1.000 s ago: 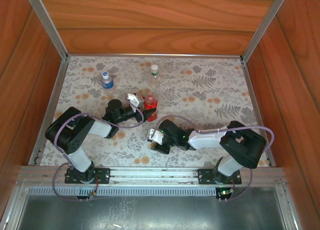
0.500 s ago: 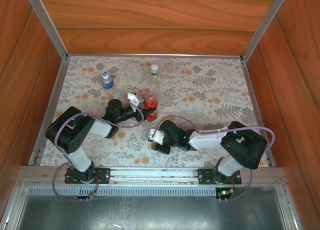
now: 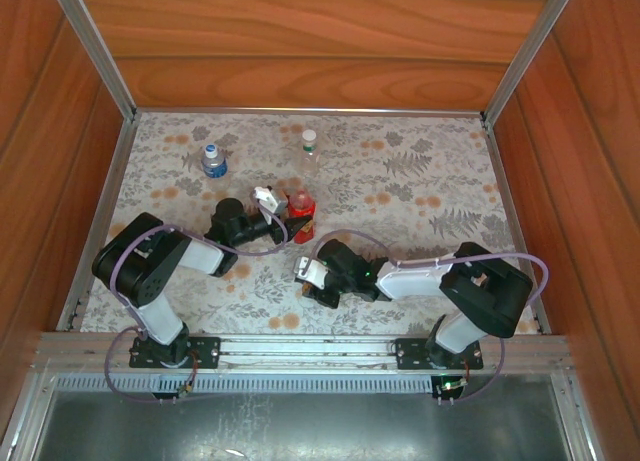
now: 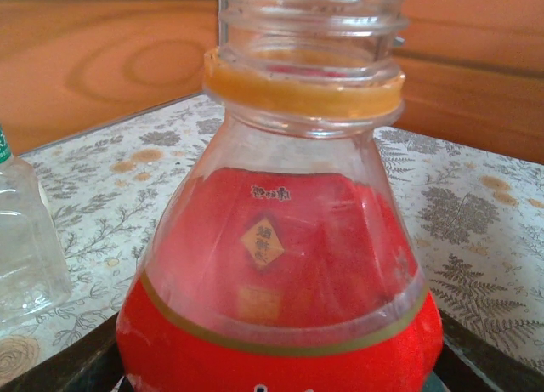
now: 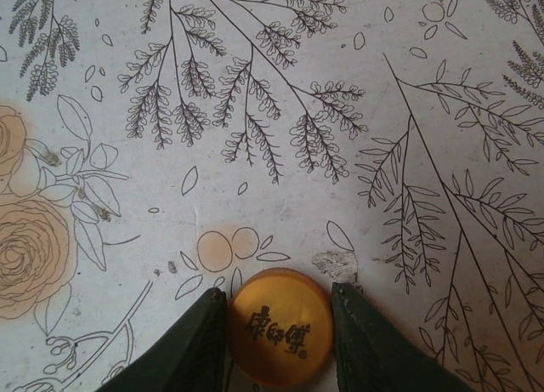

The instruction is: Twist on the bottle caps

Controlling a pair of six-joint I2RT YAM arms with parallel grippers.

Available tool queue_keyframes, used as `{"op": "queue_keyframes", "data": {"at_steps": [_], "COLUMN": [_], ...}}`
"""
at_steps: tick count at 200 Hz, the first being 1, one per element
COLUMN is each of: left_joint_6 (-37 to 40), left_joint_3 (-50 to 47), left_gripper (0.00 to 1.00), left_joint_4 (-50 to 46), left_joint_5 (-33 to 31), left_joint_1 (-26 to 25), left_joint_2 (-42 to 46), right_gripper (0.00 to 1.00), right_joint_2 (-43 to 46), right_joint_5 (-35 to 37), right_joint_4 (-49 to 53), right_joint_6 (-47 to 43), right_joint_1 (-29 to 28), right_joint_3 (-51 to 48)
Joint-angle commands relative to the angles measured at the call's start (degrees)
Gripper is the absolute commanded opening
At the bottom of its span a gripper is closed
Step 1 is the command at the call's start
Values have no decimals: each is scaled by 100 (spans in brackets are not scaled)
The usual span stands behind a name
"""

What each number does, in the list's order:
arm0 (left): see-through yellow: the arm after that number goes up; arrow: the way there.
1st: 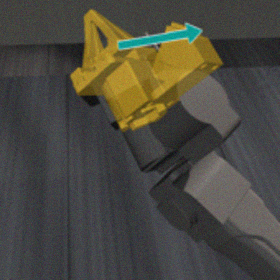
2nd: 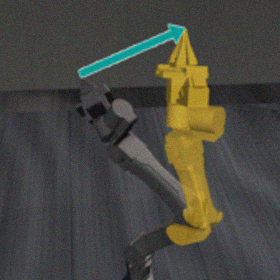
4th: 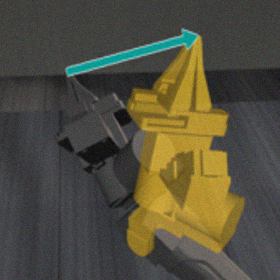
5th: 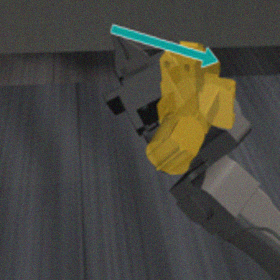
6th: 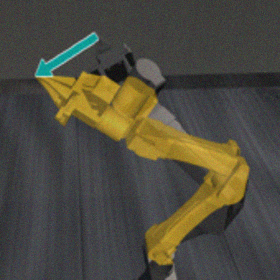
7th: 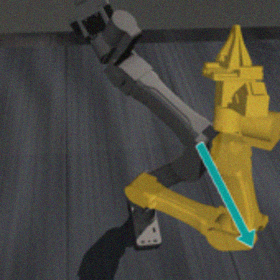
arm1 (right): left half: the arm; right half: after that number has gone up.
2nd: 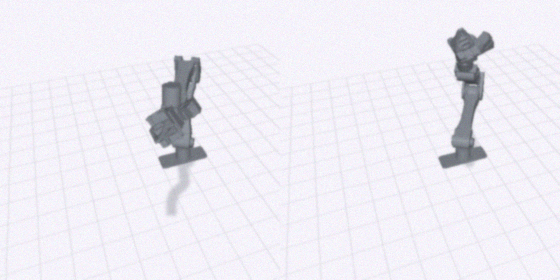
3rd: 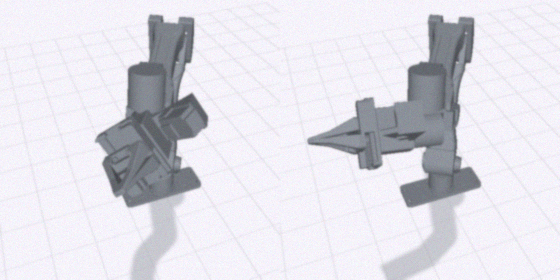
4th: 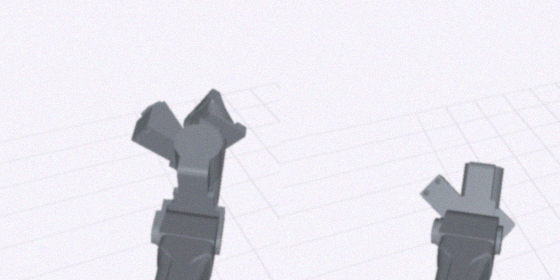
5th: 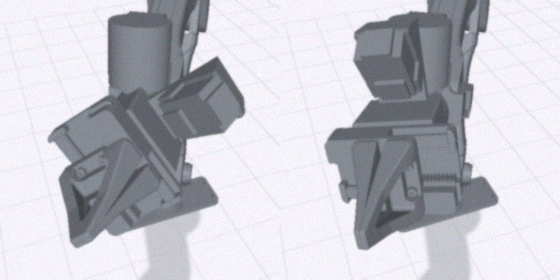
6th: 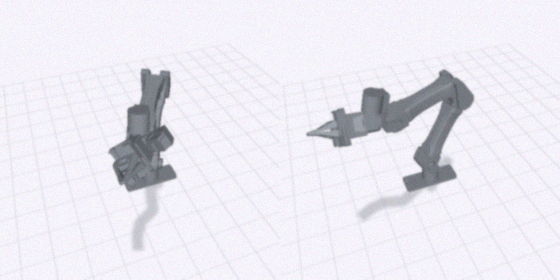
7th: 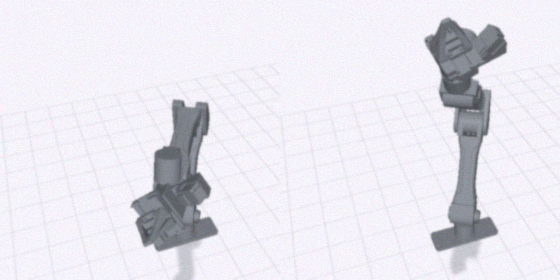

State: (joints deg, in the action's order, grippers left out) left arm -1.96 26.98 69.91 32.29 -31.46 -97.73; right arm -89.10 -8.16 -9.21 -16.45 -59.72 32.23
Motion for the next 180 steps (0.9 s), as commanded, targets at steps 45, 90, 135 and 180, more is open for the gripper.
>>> {"op": "queue_keyframes", "data": {"at_steps": [45,90,135,180], "left_joint_6": [-18,19,35,19], "left_joint_3": [48,0,-35,-24], "left_gripper": [66,66,66,66], "left_joint_4": [-6,-5,-5,-5], "left_joint_5": [135,123,163,198], "left_joint_1": [41,36,44,37], "left_joint_2": [-114,-80,-46,-106], "right_gripper": [33,35,34,33], "right_joint_2": [295,726,1192,1474], "right_joint_5": [72,469,972,1150], "right_joint_4": [491,892,2065,3020], "right_joint_6": [34,285,532,764], "right_joint_1": [-73,-10,131,475], "right_joint_3": [117,216,826,1609]}}
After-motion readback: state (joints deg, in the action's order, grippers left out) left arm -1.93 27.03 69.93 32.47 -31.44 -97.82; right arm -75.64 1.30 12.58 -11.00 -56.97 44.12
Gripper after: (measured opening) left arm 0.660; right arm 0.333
